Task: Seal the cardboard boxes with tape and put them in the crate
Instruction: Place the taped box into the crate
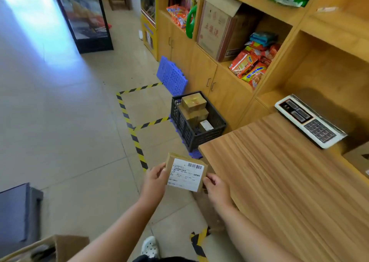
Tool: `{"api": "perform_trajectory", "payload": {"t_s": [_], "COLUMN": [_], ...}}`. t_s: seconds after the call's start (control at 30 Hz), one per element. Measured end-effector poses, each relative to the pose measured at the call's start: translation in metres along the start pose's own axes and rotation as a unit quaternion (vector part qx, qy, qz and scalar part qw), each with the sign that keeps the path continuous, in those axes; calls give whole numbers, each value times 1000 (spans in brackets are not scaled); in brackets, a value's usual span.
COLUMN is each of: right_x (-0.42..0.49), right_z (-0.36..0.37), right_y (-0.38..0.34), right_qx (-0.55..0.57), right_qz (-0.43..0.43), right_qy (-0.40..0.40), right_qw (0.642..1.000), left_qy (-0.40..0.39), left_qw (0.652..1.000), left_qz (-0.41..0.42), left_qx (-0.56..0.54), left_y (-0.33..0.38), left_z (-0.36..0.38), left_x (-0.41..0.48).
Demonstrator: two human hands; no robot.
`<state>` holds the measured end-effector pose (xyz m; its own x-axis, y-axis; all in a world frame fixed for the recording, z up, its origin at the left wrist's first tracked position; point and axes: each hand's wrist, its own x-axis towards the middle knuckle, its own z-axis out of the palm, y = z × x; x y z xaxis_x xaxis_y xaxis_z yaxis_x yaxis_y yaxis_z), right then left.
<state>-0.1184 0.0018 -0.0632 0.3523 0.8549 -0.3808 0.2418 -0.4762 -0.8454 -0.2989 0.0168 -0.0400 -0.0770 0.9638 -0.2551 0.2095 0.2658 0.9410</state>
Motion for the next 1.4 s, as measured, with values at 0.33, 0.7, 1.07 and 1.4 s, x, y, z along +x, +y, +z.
{"api": "perform_trajectory", "payload": {"t_s": [0.33,0.7,1.07,1.4], "right_x": [92,284,442,547], "right_z": [93,132,132,126], "right_y": [-77,-130,-191,-197], "right_qx": [0,30,51,87], "right_qz": [22,85,143,239], "right_qy": [-43,-19,26,150], "right_qw": [999,996,988,955], "left_qy": [28,-48,-130,-303], "left_qw": [998,988,962,911], "left_qz": [-51,-79,-97,-94], "left_qx": [18,124,220,262], "left_y": [14,43,97,111], "left_z": [-53,-28,26,116], "left_x": [152,359,533,681]}}
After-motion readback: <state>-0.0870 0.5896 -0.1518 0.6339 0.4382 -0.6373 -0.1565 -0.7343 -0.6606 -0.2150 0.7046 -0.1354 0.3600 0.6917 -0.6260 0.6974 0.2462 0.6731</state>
